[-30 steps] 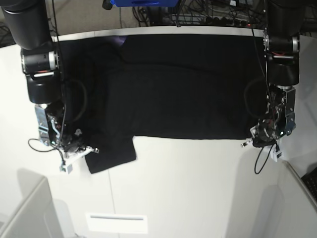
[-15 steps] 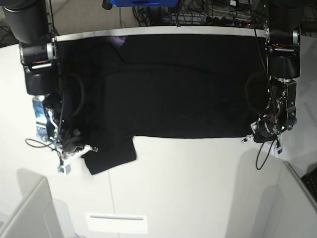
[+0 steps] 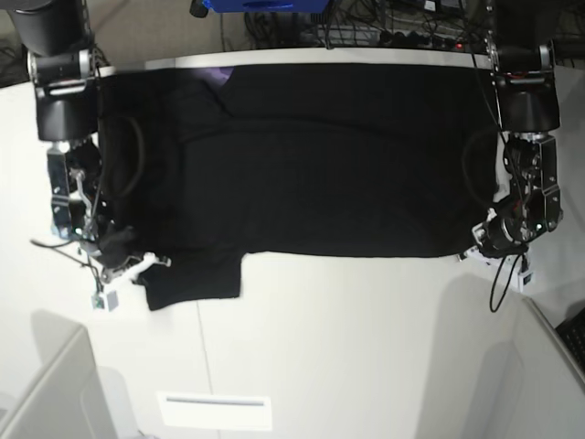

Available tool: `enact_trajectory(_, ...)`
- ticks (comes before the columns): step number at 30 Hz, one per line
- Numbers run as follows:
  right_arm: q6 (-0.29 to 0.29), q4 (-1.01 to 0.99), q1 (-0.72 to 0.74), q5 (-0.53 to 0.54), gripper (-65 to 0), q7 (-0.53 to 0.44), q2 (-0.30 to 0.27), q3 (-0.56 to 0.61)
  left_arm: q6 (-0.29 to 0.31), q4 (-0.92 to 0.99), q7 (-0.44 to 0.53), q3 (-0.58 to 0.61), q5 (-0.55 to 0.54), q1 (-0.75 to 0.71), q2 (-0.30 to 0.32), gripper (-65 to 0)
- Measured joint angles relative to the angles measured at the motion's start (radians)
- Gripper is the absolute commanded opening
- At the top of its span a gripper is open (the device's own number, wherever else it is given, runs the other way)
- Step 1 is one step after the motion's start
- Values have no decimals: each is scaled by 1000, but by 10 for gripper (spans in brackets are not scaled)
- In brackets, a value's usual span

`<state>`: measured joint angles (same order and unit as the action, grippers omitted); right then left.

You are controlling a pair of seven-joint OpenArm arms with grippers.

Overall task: Fold the T-shirt properly
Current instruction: 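Fold the hem up over the collar with both grippers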

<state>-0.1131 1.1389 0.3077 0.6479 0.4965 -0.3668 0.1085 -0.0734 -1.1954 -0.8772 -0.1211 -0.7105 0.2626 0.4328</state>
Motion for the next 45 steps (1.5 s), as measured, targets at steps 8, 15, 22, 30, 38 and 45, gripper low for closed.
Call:
enact_trajectory(8,0,151,-80,0,-650,73,-16,-84,14,-215,-121,-109,-19,-111,6,-650)
enact_trajectory(15,1,275,-184,-2,-650,87,-58,-90,6,-420,-219,-220,-13,-237,12,-650)
enact_trajectory(22,1,455,-356,-3,-650,171,-49,-264,14,-521,-226,-223,-10,-378,10,-650)
enact_trajectory(30,0,695,-540,0,-650,280,10,-416,46,-628,-228,-331,-5,-494,-30,-650)
enact_trajectory(38,-1,838,-658,3,-650,343,109,-498,48,-661,-254,-350,-16,-514,-43,-650)
enact_trajectory(45,0,851,-750,2,-650,337,113,-523,48,-711,-259,-360,-14,-571,-35,-650)
